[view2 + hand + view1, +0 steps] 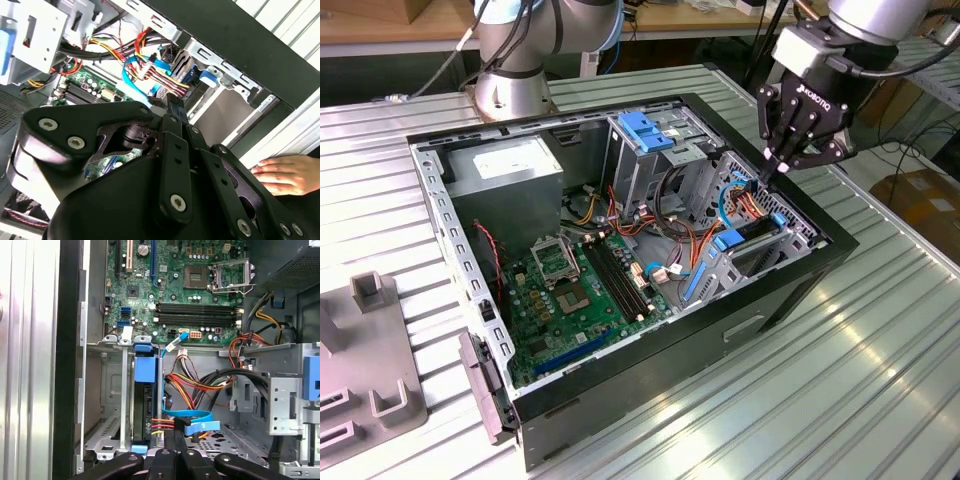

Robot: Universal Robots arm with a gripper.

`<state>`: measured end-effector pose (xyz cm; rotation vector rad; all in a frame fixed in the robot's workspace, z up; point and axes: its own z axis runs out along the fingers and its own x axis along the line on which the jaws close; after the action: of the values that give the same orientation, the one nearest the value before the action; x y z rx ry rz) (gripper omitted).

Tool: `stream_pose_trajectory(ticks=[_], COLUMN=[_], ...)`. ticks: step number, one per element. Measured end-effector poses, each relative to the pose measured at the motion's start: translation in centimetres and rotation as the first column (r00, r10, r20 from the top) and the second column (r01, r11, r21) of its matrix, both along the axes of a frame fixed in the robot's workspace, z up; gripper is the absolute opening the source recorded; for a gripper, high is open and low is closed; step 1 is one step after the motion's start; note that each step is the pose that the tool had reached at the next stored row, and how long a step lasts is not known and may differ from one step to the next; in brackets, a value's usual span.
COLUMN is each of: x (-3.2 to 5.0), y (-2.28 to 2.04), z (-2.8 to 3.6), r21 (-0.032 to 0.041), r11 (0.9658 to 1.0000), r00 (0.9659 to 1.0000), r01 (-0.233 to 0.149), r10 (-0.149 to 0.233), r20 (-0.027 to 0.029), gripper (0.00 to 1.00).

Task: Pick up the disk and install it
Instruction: 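Insert the second disk wire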

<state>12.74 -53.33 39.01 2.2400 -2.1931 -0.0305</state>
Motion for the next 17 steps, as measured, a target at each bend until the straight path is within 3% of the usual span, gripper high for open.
stream_pose_trajectory(ticks=[3, 5, 8, 10, 12, 14, 17], x=[-0.66, -0.76, -0.76, -0.76, -0.76, -0.76, -0.76], y=[0.77, 0.82, 1.33, 1.43, 1.53, 1.91, 2.33], z=[0.03, 0.01, -0.05, -0.12, -0.17, -0.31, -0.50], r21=[-0.0045, -0.0052, -0.0084, -0.0151, -0.0304, -0.0563, -0.0895], r11=[1.0000, 1.0000, 1.0000, 0.9999, 0.9995, 0.9984, 0.9960], r00=[1.0000, 1.0000, 1.0000, 1.0000, 1.0000, 1.0000, 1.0000], r01=[0.000, 0.000, -0.001, -0.001, -0.001, -0.001, -0.001], r10=[0.000, 0.000, 0.001, 0.001, 0.001, 0.001, 0.001], r20=[-0.0003, -0.0013, -0.0014, -0.0014, -0.0014, -0.0014, -0.0015], gripper=[0.10, 0.10, 0.10, 0.11, 0.16, 0.30, 0.30])
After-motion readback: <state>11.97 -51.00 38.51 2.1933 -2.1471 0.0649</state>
